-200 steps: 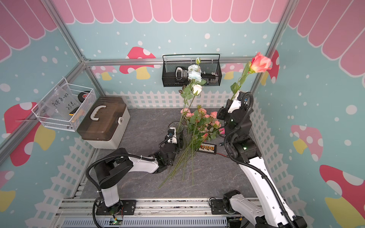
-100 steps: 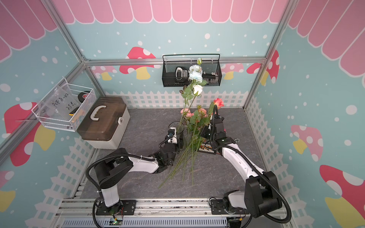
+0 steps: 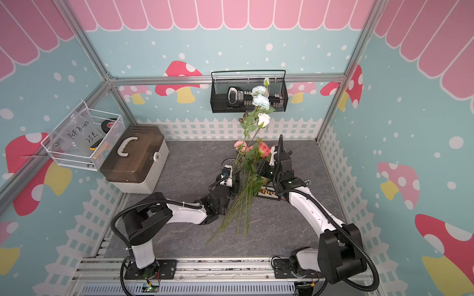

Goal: Pick out pink flowers from the vase
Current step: Place the vase at the center of the board, then reset both arms

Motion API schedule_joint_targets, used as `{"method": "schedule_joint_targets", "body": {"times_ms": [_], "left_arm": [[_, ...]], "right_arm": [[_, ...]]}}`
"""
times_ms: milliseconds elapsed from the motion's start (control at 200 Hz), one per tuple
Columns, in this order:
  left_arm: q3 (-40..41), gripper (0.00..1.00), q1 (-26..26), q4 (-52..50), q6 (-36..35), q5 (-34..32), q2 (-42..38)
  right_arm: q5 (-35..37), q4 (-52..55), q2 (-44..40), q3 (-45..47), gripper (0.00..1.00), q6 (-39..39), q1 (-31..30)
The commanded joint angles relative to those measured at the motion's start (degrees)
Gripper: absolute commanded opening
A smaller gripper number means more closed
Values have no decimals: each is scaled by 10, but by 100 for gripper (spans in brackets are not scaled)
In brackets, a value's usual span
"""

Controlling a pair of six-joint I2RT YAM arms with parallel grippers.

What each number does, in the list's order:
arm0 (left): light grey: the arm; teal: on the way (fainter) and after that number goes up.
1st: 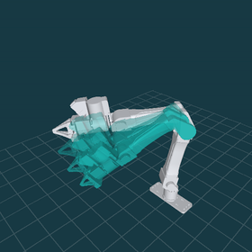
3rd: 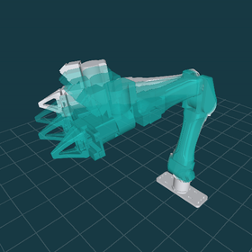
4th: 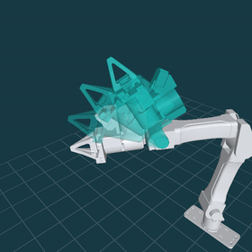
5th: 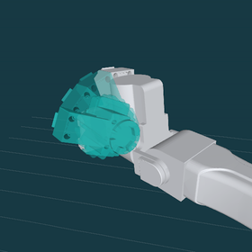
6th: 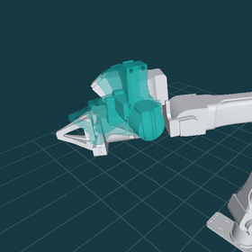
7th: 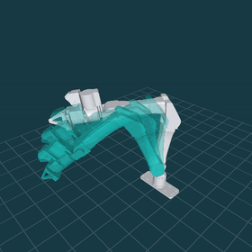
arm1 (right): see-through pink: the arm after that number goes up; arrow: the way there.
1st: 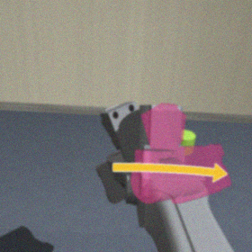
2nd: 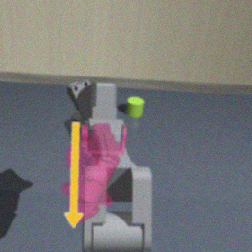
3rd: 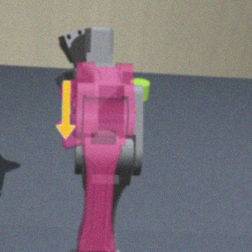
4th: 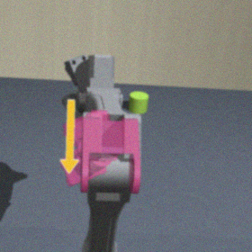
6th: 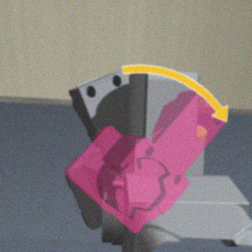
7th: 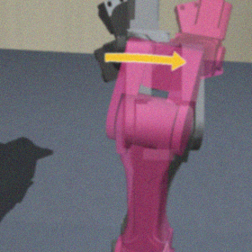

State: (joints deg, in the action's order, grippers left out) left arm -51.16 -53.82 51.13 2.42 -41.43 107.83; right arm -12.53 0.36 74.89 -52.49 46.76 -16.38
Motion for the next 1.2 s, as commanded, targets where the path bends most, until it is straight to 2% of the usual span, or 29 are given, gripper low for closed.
{"method": "schedule_joint_targets", "body": {"times_ms": [0,60,95,125,350,455,540,650,751,886,996,1006,1016,1026,1036,1101,1191], "left_arm": [[0,73,-7,-84,-28,14,-6],[-2,91,-8,-85,-28,15,-16],[-2,93,-8,-87,-28,15,-23],[-3,99,-8,-90,-28,16,-29],[11,99,-13,-113,-29,19,-79],[29,99,-19,-134,-33,31,-111],[55,99,-27,-151,-26,43,-146],[90,99,-37,-193,3,64,-201],[121,99,-42,-252,66,65,-262],[155,99,-36,-332,125,5,-352],[167,99,12,-397,133,-28,-426],[167,99,20,-404,134,-29,-433],[168,99,28,-409,136,-31,-440],[169,99,36,-416,138,-32,-447],[169,99,45,-422,139,-33,-453],[179,99,100,-446,133,-40,-496],[193,99,185,-483,118,-19,-542]], "right_arm": [[1,-7,-16,-4,46,-7,1],[2,-7,-19,-4,46,-11,1],[4,-6,-22,-4,46,-14,1],[7,-5,-24,-3,47,-16,1],[37,3,-44,-2,48,-34,2],[79,30,-60,-6,48,-57,3],[141,66,-79,-9,48,-83,7],[256,109,-120,3,51,-117,28],[350,107,-160,40,53,-172,50],[438,58,-187,117,60,-243,75],[486,-93,-182,232,67,-293,78],[489,-112,-180,244,71,-297,78],[489,-131,-178,256,85,-302,78],[488,-151,-177,266,94,-306,79],[487,-170,-174,276,97,-314,79],[469,-264,-140,318,99,-361,80],[474,-271,-58,301,99,-347,82]]}}
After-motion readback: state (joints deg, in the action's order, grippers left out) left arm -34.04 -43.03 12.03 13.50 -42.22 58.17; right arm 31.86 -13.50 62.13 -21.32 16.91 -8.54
